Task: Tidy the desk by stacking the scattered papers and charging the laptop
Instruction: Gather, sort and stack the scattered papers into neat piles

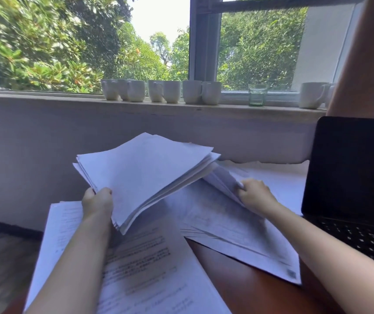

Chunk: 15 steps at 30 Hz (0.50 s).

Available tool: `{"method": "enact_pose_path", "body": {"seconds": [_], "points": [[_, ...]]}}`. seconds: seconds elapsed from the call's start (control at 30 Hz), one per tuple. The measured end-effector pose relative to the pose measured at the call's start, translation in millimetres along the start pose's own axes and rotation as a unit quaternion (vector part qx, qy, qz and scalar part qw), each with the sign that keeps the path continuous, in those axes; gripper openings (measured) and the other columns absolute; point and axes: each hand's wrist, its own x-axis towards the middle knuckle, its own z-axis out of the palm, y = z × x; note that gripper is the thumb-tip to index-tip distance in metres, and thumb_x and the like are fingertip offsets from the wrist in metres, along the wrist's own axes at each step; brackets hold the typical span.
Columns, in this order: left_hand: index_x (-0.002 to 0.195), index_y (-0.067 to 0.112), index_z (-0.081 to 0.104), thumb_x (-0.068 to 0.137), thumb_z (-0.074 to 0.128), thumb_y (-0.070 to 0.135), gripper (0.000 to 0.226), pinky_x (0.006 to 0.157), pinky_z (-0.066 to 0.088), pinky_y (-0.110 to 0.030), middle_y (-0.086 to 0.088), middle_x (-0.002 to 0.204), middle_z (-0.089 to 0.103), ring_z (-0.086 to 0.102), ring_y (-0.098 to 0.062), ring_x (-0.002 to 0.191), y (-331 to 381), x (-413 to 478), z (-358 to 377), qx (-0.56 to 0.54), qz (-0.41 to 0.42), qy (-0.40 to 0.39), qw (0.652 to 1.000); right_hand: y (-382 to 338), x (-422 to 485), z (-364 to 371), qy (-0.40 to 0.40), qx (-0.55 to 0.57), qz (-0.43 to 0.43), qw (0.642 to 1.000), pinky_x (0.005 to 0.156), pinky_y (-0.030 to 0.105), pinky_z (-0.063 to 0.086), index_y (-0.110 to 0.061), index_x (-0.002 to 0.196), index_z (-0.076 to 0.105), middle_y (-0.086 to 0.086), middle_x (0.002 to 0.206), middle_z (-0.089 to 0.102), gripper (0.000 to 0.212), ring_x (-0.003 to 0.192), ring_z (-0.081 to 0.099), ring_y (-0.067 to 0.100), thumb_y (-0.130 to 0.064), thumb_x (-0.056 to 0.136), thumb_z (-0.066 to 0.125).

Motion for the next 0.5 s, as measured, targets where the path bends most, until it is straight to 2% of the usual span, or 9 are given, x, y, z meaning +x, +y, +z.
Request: {"method": "enact_pose_path", "body": {"seconds": [0.13, 0.2, 0.27, 0.33, 0.4, 0.5], "points": [[0.099, 0.008, 0.047, 0.093, 0.042, 0.003, 0.009, 0.053, 0.031, -0.025, -0.011, 0.094, 0.048, 0.040, -0.018, 0.058, 2, -1, -1, -0.006, -0.008, 0.011, 1.000, 7, 5, -11, 0.053, 0.131, 0.048, 0.989, 0.058, 0.034, 0.024, -0.014, 0.056, 0.030, 0.004, 0.058, 0.037, 0.043, 0.066, 0.038, 0.025, -0.023, 0.097, 0.041], [0.100, 0.009, 0.047, 0.093, 0.042, 0.003, 0.011, 0.059, 0.033, -0.027, -0.011, 0.095, 0.048, 0.039, -0.016, 0.057, 1, -2, -1, -0.009, -0.009, 0.013, 1.000, 7, 5, -16, 0.055, 0.178, 0.052, 0.981, 0.055, 0.034, 0.021, -0.018, 0.055, 0.027, 0.000, 0.055, 0.031, 0.044, 0.058, 0.030, 0.021, -0.023, 0.096, 0.042], [0.106, 0.008, 0.051, 0.093, 0.042, 0.003, 0.016, 0.056, 0.033, -0.026, -0.010, 0.089, 0.049, 0.040, -0.016, 0.058, 1, -2, 0, -0.015, -0.008, 0.012, 1.000, 5, 5, -20, 0.037, 0.225, 0.051, 0.972, 0.054, 0.032, 0.020, -0.020, 0.055, 0.028, -0.001, 0.056, 0.032, 0.044, 0.056, 0.028, 0.019, -0.024, 0.096, 0.042], [0.114, 0.003, 0.053, 0.093, 0.041, 0.003, 0.025, 0.050, 0.031, -0.025, -0.007, 0.080, 0.048, 0.041, -0.018, 0.058, 1, -3, 0, -0.016, -0.007, 0.011, 1.000, 2, 4, -26, 0.003, 0.292, 0.069, 0.954, 0.049, 0.024, 0.024, -0.018, 0.056, 0.035, -0.002, 0.053, 0.035, 0.044, 0.049, 0.032, 0.018, -0.025, 0.098, 0.042], [0.115, 0.001, 0.053, 0.093, 0.041, 0.003, 0.025, 0.050, 0.031, -0.025, -0.012, 0.088, 0.051, 0.044, -0.021, 0.062, 1, -4, -1, -0.013, -0.009, 0.011, 1.000, -1, 1, -32, -0.055, 0.334, 0.099, 0.936, 0.040, 0.016, 0.032, -0.016, 0.063, 0.039, -0.003, 0.046, 0.038, 0.040, 0.038, 0.038, 0.013, -0.030, 0.101, 0.039], [0.121, -0.003, 0.051, 0.094, 0.041, 0.004, 0.030, 0.050, 0.031, -0.024, -0.014, 0.098, 0.051, 0.045, -0.021, 0.062, 1, -3, -1, -0.006, -0.012, 0.011, 1.000, 1, 1, -33, -0.102, 0.325, 0.107, 0.934, 0.044, 0.020, 0.042, -0.016, 0.076, 0.043, 0.001, 0.061, 0.043, 0.032, 0.052, 0.045, 0.015, -0.035, 0.101, 0.037]]}}
